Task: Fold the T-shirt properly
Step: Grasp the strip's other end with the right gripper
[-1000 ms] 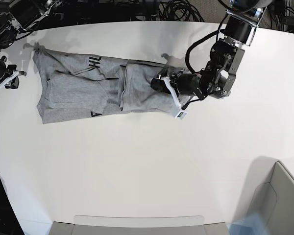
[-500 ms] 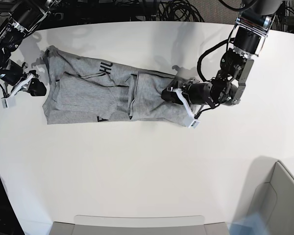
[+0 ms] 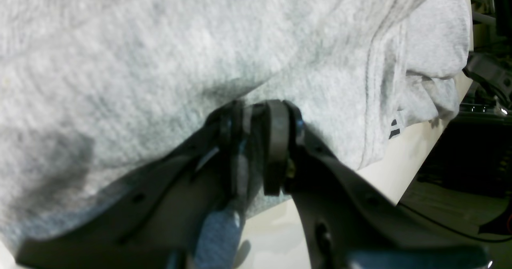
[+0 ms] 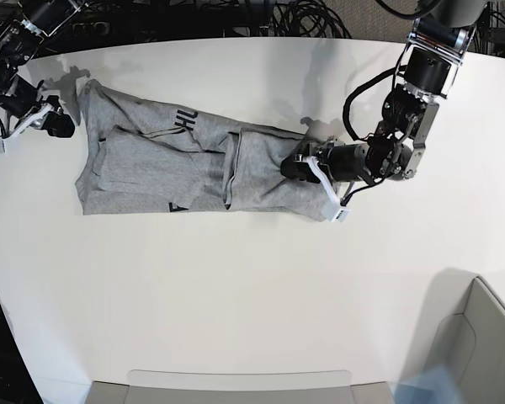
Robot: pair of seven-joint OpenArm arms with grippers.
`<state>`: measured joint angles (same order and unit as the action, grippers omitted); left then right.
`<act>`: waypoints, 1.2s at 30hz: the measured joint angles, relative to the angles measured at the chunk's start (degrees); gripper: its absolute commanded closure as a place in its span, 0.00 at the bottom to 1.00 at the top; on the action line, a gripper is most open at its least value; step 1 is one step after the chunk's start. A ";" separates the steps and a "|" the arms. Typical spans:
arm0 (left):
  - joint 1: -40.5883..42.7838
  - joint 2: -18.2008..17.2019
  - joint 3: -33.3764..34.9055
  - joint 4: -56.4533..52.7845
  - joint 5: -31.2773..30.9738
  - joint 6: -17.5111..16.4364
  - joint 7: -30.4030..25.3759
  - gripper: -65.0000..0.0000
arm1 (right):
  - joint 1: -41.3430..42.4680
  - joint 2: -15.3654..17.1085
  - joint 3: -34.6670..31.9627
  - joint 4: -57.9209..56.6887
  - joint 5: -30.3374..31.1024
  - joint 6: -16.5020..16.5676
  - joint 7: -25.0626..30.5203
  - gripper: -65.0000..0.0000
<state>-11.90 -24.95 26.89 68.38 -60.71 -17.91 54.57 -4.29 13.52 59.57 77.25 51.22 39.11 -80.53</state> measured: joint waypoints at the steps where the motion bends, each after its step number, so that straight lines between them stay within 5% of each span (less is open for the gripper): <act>1: 0.00 -0.02 0.00 0.00 0.00 0.00 0.00 0.81 | 0.20 -0.09 -0.44 -0.28 0.02 0.02 0.02 0.81; 16: 0.33 0.00 0.00 1.64 1.64 0.50 -0.13 0.81 | 4.79 -1.81 -7.72 -8.33 -2.40 0.00 1.07 0.81; 20: 0.35 0.00 0.00 1.79 1.75 0.50 -0.13 0.81 | 5.57 -1.73 -11.26 -8.76 -1.90 0.00 1.29 0.71; 23: 0.35 0.00 0.00 1.79 1.73 0.50 -0.15 0.81 | 5.68 -2.14 -11.41 -8.57 -1.31 -0.04 1.42 0.63; 36: 0.37 0.00 0.17 1.79 1.75 0.50 -0.28 0.81 | 5.27 -1.68 -7.98 -9.01 -0.02 0.00 1.05 0.64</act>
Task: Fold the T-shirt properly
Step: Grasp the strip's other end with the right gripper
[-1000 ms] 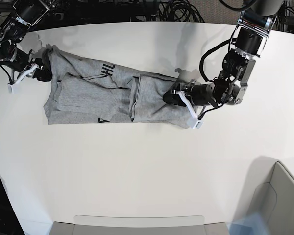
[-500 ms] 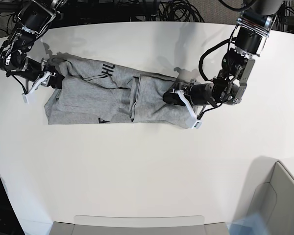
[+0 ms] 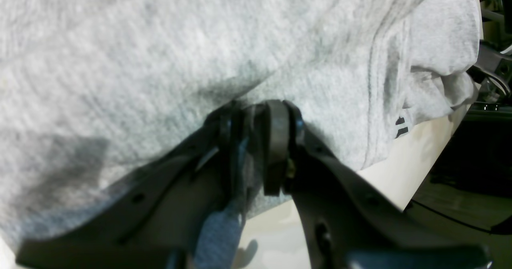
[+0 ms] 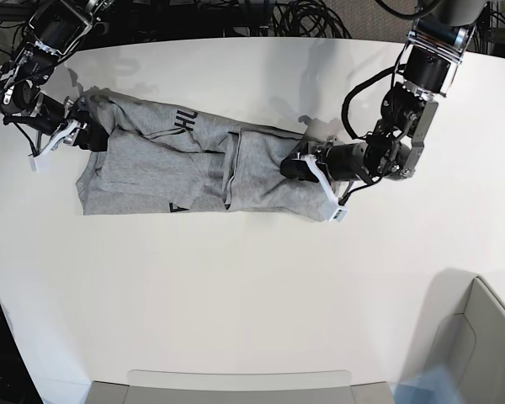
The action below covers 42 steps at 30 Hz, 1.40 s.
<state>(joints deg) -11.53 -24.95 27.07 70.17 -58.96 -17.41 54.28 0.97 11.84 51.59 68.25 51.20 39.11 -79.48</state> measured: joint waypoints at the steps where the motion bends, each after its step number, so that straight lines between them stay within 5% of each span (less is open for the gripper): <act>1: 0.02 0.00 0.00 0.00 0.00 0.00 0.04 0.81 | 0.37 -0.04 0.00 -0.07 -0.15 0.00 -0.24 0.64; 18: 0.11 0.00 0.07 0.07 -0.02 0.00 -0.17 0.81 | 4.57 -0.90 -0.17 -7.61 2.64 0.00 0.24 0.64; 24: 0.11 0.00 0.11 0.09 0.11 0.00 -0.02 0.81 | 5.70 -1.31 -8.41 -7.76 2.82 0.00 0.37 0.64; 35: 0.11 0.00 0.11 0.11 0.00 0.00 0.04 0.81 | 5.68 -2.95 -8.79 -7.21 3.43 0.00 0.59 0.64; 42: 0.09 0.00 0.11 0.11 0.26 0.02 0.00 0.81 | 1.92 -1.33 -8.31 2.10 4.39 0.00 -1.14 0.64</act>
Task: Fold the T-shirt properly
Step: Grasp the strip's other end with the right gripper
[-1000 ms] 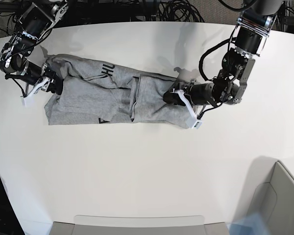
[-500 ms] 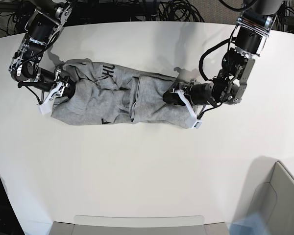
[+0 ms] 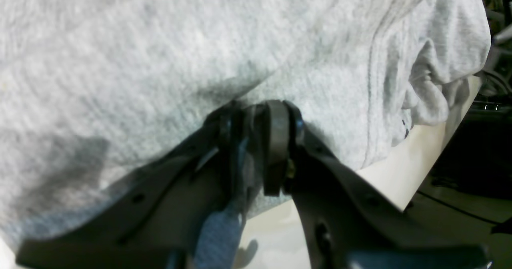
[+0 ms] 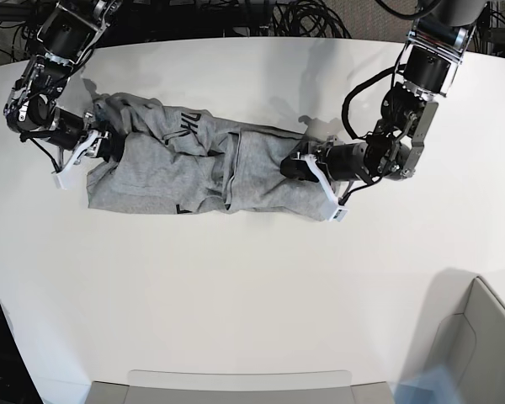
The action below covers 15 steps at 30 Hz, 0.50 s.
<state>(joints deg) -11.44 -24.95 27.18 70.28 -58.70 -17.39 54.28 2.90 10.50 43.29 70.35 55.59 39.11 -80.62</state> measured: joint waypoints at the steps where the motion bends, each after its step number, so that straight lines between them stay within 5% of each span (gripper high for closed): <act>1: 0.02 0.00 0.00 0.00 0.04 0.00 -0.04 0.81 | -0.02 -0.07 0.00 1.62 0.83 0.00 0.04 0.64; 15: 0.00 0.02 0.00 0.00 -0.11 -0.02 0.17 0.81 | 0.11 -1.62 5.95 5.16 1.66 0.00 0.04 0.64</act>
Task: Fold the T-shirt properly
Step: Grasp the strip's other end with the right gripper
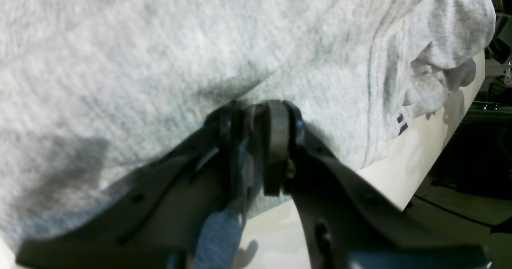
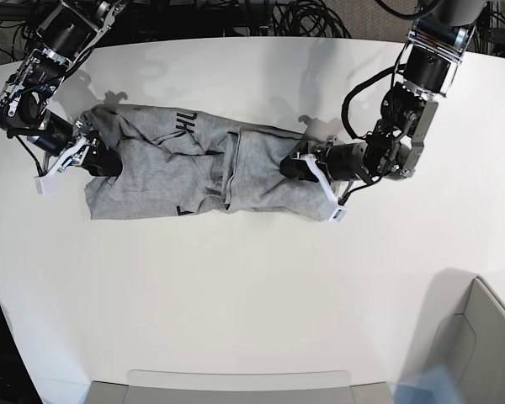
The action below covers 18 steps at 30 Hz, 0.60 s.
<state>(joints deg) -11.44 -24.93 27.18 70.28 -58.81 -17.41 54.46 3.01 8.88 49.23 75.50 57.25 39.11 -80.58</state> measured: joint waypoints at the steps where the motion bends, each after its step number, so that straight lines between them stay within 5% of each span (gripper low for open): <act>1: 0.00 -0.02 0.00 0.00 -0.02 0.00 0.04 0.81 | -0.24 0.15 0.00 0.00 0.00 0.00 0.17 0.64; 18: 0.02 0.17 0.00 0.00 0.20 0.00 0.07 0.81 | -1.27 1.22 0.15 -0.68 -4.59 0.00 0.15 0.64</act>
<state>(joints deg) -11.42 -24.75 27.18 70.28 -58.61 -17.41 54.52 1.74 10.11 49.39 74.83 52.66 39.11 -80.42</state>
